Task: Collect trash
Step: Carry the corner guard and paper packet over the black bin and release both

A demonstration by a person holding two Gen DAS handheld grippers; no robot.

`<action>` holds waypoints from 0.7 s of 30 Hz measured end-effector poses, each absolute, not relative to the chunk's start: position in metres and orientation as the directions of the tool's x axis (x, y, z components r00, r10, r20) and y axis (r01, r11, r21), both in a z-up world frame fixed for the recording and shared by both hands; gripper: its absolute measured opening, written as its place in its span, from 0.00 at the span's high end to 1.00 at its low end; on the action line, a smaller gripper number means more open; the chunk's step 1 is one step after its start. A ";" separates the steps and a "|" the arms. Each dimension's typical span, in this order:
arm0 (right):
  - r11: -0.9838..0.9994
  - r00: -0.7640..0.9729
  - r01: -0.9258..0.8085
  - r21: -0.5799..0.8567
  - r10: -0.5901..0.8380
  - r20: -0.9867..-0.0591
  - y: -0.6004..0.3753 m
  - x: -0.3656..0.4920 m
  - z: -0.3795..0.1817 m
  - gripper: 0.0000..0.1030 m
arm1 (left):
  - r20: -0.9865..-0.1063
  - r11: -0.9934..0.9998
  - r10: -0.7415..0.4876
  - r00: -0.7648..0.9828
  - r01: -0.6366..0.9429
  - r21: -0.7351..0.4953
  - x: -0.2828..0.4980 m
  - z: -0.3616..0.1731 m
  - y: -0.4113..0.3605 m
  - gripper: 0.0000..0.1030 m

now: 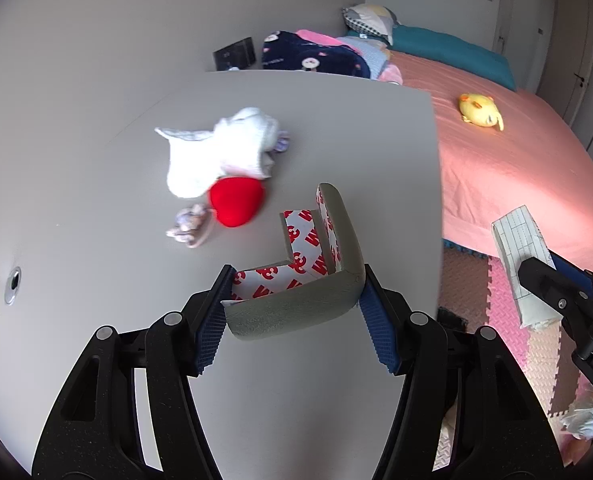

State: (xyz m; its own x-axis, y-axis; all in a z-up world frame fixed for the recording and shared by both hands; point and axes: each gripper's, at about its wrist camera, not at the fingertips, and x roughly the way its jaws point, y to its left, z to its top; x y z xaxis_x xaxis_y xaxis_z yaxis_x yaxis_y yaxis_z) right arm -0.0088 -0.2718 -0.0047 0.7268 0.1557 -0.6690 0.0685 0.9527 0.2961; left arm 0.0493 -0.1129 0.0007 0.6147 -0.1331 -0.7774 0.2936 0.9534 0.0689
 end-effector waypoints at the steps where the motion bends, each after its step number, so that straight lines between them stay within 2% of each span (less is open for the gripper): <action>1: 0.952 0.728 0.075 0.296 0.151 -0.669 -0.276 -0.011 -0.005 0.74 | -0.778 0.951 -0.138 0.612 0.302 0.070 0.048 0.000 -0.119 0.42; 21: 0.936 0.742 0.211 0.282 0.034 -0.670 -0.356 -0.056 -0.005 0.74 | -0.797 0.873 -0.249 0.551 0.485 0.062 0.007 -0.014 -0.214 0.42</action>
